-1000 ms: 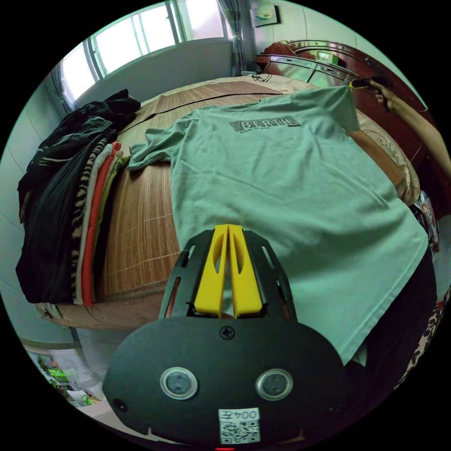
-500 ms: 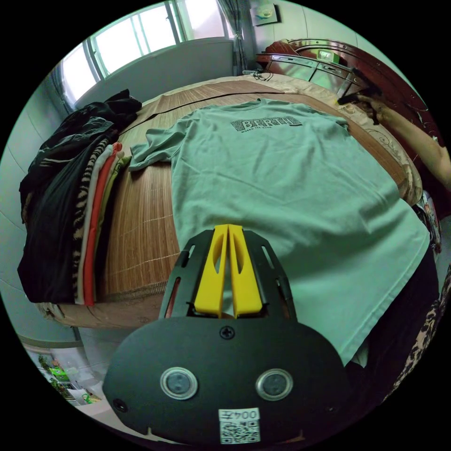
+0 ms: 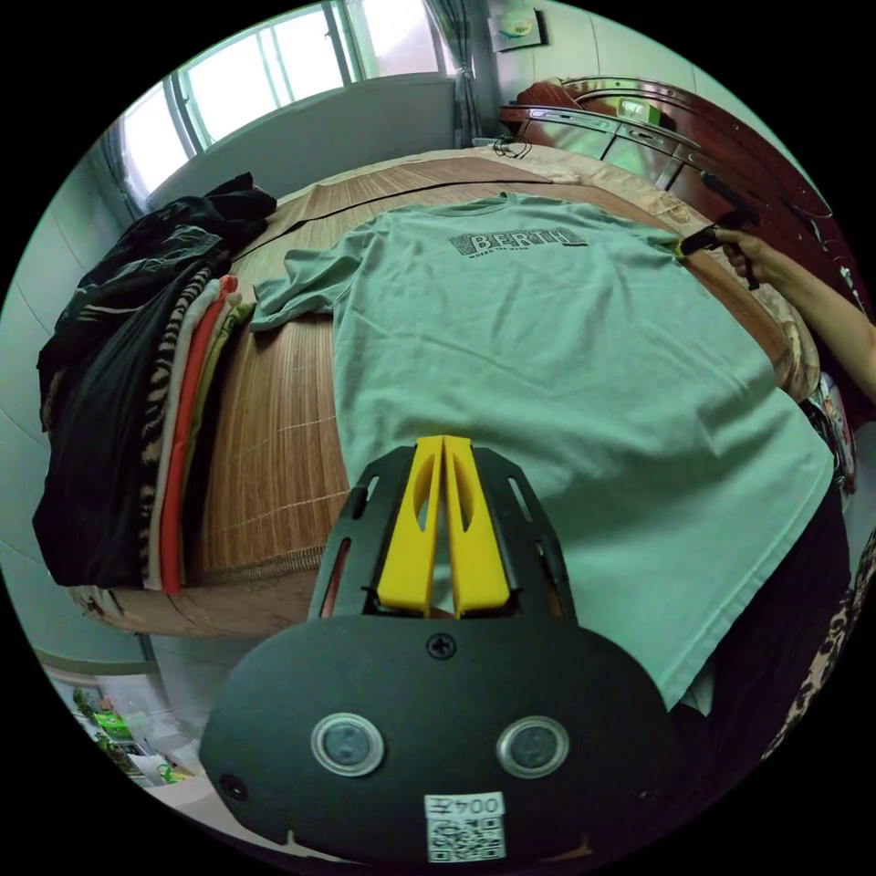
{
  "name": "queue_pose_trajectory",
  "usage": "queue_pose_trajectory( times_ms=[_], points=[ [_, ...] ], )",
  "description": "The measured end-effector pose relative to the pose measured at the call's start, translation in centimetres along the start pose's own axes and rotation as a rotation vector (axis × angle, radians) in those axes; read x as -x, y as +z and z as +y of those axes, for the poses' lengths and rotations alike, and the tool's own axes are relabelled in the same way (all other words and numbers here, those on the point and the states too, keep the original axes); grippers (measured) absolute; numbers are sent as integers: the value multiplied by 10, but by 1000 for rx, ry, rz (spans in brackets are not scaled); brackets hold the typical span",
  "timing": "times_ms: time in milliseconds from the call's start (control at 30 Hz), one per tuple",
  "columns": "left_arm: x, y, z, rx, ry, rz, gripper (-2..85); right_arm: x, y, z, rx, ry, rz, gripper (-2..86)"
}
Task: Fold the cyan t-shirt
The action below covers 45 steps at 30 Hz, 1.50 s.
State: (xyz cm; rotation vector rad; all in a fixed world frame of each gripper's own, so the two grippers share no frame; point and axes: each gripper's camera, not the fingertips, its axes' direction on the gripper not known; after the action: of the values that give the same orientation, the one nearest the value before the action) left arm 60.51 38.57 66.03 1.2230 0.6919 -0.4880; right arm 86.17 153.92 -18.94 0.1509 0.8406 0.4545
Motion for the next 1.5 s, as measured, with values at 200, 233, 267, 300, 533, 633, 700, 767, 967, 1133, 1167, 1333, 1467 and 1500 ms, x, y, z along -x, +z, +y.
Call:
queue_pose_trajectory(
  times_ms=[200,233,267,300,533,633,700,767,967,1133,1167,1333,1467,1500],
  points=[
    [8,4,-11,-5,0,8,3,-5,-16,41,11,19,-11,-7],
    [10,4,-14,0,-1,19,2,-1,-23,44,-24,18,6,-7],
    [12,4,-17,7,-1,26,2,4,-31,44,-66,12,5,-7],
    [17,0,-23,10,-7,38,2,6,-34,44,-86,7,-1,-7],
    [80,-22,-100,-174,-109,31,2,33,-44,7,-177,-79,-159,-7],
    [115,-2,-171,-203,-83,33,2,47,-34,-13,-145,-107,-149,-7],
    [127,16,-204,-179,-70,-6,2,55,-30,-21,-151,-109,-121,-7],
    [132,36,-235,-142,-51,-12,2,61,-26,-29,-171,-93,-75,-7],
    [101,90,-318,-106,121,23,2,67,-15,-43,-190,-53,-44,-7],
    [100,147,-363,-40,50,32,2,80,2,-50,-175,-84,36,-7],
    [100,152,-367,-27,46,29,2,84,8,-51,-161,-95,66,-7],
    [99,184,-381,36,79,-48,1,90,13,-47,-210,-117,127,-7],
    [118,163,-383,-45,-11,11,1,88,7,-40,-171,-132,111,-7],
    [124,146,-379,-103,-36,50,1,84,3,-38,-168,-118,79,-7]
  ],
)
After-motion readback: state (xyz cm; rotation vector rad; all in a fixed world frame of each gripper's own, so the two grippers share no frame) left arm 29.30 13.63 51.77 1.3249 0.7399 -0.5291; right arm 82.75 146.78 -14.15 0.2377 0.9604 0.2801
